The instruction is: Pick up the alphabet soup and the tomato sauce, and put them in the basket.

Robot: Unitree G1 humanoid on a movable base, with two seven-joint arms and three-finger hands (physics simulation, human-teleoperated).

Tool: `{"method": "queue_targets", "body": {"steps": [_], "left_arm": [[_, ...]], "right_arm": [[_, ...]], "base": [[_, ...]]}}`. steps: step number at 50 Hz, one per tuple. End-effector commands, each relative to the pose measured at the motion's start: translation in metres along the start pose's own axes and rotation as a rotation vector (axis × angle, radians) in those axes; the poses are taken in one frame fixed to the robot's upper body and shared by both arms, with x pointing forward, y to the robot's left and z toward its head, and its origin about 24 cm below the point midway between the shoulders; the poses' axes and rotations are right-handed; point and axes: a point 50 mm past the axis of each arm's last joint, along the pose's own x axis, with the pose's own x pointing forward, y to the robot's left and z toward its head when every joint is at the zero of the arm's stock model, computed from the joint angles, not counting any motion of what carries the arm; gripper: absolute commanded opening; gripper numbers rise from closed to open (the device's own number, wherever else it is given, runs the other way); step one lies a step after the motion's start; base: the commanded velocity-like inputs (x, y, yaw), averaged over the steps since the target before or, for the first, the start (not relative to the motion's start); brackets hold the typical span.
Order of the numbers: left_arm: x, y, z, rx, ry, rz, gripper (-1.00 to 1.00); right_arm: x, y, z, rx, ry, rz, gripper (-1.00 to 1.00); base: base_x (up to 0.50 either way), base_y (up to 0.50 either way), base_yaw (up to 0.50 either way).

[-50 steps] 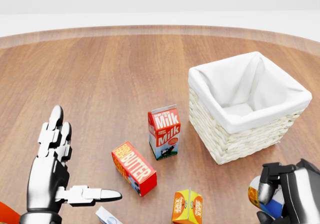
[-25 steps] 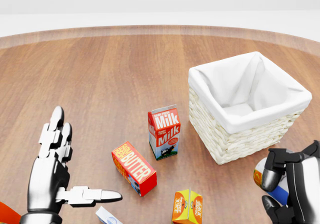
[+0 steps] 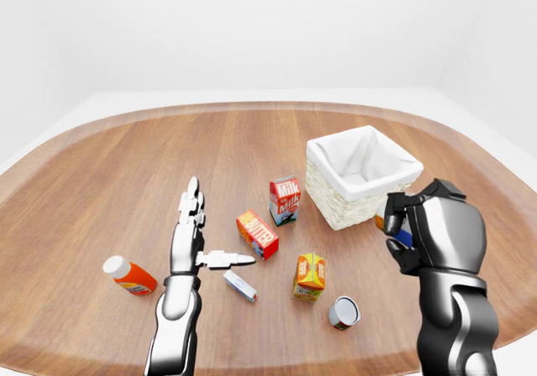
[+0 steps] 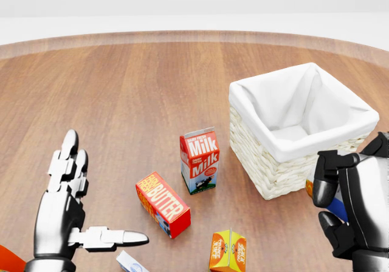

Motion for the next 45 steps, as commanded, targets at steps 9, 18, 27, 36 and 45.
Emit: {"method": "queue_targets", "body": {"steps": [9,18,27,36,45], "left_arm": [[0.001,0.002,0.003,-0.007,-0.016,0.017,1.00],[0.002,0.003,0.006,-0.009,-0.025,0.020,1.00],[0.003,0.003,0.005,-0.010,-0.021,0.021,1.00],[0.003,0.003,0.005,-0.009,-0.023,0.021,1.00],[0.002,0.002,0.002,-0.008,-0.008,0.017,1.00]], "right_arm": [[0.031,0.000,0.025,-0.119,-0.095,0.036,-1.00],[0.045,0.004,0.031,-0.156,-0.116,0.067,-1.00],[0.065,0.009,0.033,-0.189,-0.129,0.085,-1.00],[0.081,0.003,0.042,-0.238,-0.141,0.094,-1.00],[0.101,0.005,0.038,-0.265,-0.132,0.120,-1.00]], "base": [[0.00,0.00,0.00],[0.00,0.00,0.00],[0.00,0.00,0.00],[0.00,0.00,0.00],[0.00,0.00,0.00]]}}
